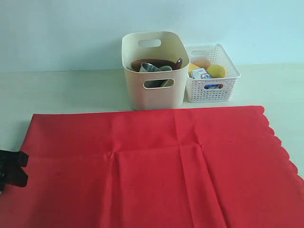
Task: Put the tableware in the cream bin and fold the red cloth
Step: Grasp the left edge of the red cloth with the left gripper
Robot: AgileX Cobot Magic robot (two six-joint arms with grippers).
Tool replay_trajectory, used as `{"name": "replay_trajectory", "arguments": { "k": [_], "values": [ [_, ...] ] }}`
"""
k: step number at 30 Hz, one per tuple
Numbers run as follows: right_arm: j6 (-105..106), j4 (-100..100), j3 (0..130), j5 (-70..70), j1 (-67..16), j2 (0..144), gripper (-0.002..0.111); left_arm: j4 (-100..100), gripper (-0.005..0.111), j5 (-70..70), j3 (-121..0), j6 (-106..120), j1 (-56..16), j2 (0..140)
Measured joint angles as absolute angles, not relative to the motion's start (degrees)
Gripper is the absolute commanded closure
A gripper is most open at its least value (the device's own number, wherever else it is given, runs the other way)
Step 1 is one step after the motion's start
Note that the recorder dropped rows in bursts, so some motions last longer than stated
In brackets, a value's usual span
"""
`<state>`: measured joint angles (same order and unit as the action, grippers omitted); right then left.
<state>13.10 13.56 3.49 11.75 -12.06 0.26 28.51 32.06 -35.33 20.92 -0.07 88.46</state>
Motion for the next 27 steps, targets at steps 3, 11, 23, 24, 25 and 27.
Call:
{"name": "replay_trajectory", "arguments": {
  "k": [3,11,23,24,25,27],
  "values": [
    [13.1,13.56,3.49,11.75,-12.06,0.26,0.108,28.51,0.054,31.81,-35.21,20.8,0.82,88.46],
    [13.1,13.56,3.49,11.75,-12.06,0.26,0.108,28.27,0.054,31.81,-35.21,20.69,4.45,88.46],
    [13.1,13.56,3.49,11.75,-12.06,0.26,0.108,28.73,0.054,31.93,-35.21,20.8,4.59,93.51],
    [13.1,13.56,3.49,11.75,-12.06,0.26,0.108,29.68,0.054,31.93,-35.21,21.56,4.59,94.06],
    [13.1,13.56,3.49,11.75,-12.06,0.26,0.108,30.27,0.054,31.93,-35.21,22.12,4.59,94.2],
    [13.1,13.56,3.49,11.75,-12.06,0.26,0.108,32.17,0.054,31.93,-35.21,23.98,4.59,94.57]
  ]
}}
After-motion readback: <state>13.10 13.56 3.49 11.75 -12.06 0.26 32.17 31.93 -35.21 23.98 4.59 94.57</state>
